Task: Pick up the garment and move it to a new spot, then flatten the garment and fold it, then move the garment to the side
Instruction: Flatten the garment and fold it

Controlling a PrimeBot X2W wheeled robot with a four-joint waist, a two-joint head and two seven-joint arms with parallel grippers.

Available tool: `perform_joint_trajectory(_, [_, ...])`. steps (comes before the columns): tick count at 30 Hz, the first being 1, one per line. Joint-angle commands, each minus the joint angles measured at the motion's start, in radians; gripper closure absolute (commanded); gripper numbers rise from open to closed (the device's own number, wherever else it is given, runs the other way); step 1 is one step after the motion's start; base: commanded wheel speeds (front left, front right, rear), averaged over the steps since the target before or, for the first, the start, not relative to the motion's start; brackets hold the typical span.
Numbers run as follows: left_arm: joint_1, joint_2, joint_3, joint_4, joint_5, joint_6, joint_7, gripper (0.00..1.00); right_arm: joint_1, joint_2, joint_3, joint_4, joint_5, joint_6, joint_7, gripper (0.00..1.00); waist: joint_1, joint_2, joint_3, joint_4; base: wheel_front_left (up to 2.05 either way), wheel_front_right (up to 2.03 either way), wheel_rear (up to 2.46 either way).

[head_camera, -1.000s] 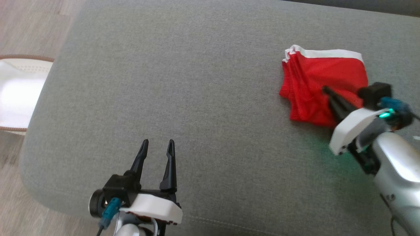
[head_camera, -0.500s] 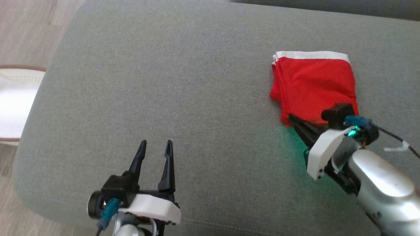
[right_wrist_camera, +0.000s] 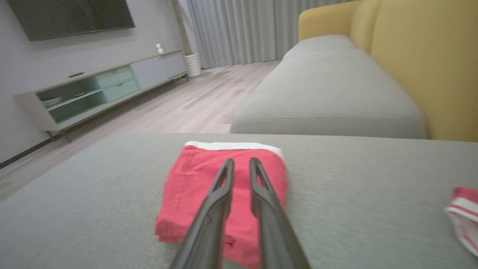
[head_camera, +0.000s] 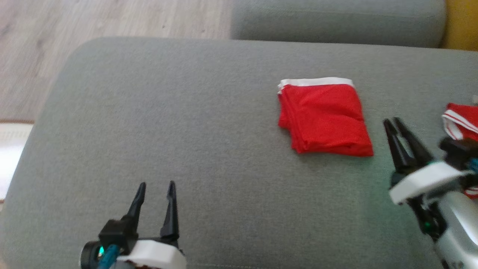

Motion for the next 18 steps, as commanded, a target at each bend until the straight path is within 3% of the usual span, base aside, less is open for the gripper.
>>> perform_joint_trajectory(1, [-0.01,-0.004,0.049,-0.027,0.012,-0.01,-0.006,0.0,0.023,-0.013,-0.032,-0.037,-0.025,-0.001,-0.018,0.0,0.0,0.0,-0.028,-0.03,0.0,0.0,0.0])
perform_joint_trajectory(5, [0.023,-0.004,0.093,-0.014,0.032,-0.029,-0.006,0.0,0.123,0.012,-0.173,-0.078,-0.119,-0.001,-0.031,0.0,0.0,0.0,-0.058,-0.057,0.0,0.0,0.0])
perform_joint_trajectory(9, [0.055,-0.004,0.124,-0.015,0.042,-0.048,-0.006,0.0,0.233,0.057,-0.251,-0.135,-0.202,-0.001,-0.034,0.0,0.0,0.0,-0.076,-0.067,0.0,0.0,0.0])
perform_joint_trajectory(18, [0.087,-0.004,0.14,-0.014,0.047,-0.065,-0.006,0.0,0.353,0.13,-0.313,-0.184,-0.278,-0.001,-0.035,0.0,0.0,0.0,-0.094,-0.069,0.0,0.0,0.0])
